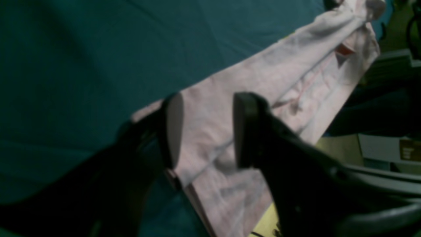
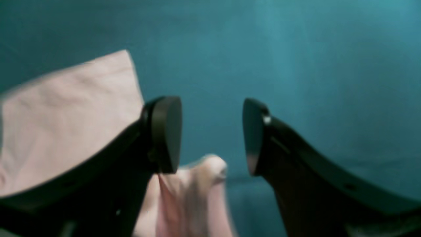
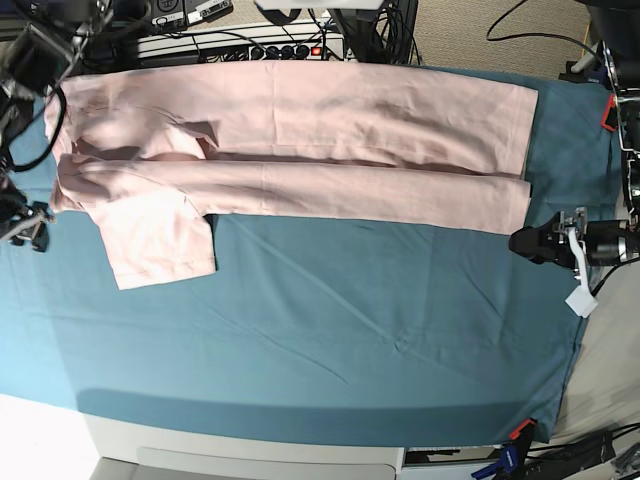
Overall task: Fold the T-shirt properly
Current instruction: 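Open both grippers and release the folded edge, then grasp the protruding sleeve with the right gripper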
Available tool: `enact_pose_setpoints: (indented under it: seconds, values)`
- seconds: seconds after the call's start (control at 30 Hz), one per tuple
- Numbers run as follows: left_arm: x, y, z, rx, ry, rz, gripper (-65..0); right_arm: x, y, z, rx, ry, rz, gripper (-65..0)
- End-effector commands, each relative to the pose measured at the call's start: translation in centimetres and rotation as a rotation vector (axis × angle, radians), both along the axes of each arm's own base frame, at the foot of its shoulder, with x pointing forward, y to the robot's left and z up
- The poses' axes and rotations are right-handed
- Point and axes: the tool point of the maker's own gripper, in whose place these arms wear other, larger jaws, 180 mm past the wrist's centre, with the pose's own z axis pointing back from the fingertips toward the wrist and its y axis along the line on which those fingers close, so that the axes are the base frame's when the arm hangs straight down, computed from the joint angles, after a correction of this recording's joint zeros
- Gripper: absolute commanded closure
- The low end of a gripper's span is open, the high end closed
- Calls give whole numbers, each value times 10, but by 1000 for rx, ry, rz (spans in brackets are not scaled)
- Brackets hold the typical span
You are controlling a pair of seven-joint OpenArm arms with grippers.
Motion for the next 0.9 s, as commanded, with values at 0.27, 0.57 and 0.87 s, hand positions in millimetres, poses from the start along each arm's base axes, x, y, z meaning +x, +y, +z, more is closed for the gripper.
enact_pose_setpoints:
  seconds: [0.27,0.57,0.87]
  values:
    - [10,6,19,-1,-55,5,-264,55,24,-10,365,-107,12,-302]
    - [10,4,18,-6,-55,4,-264,60,79,-62,390,85,122,-322]
    - [10,4,18,-6,-55,4,-264,59,122,-85,343,211,266,-301]
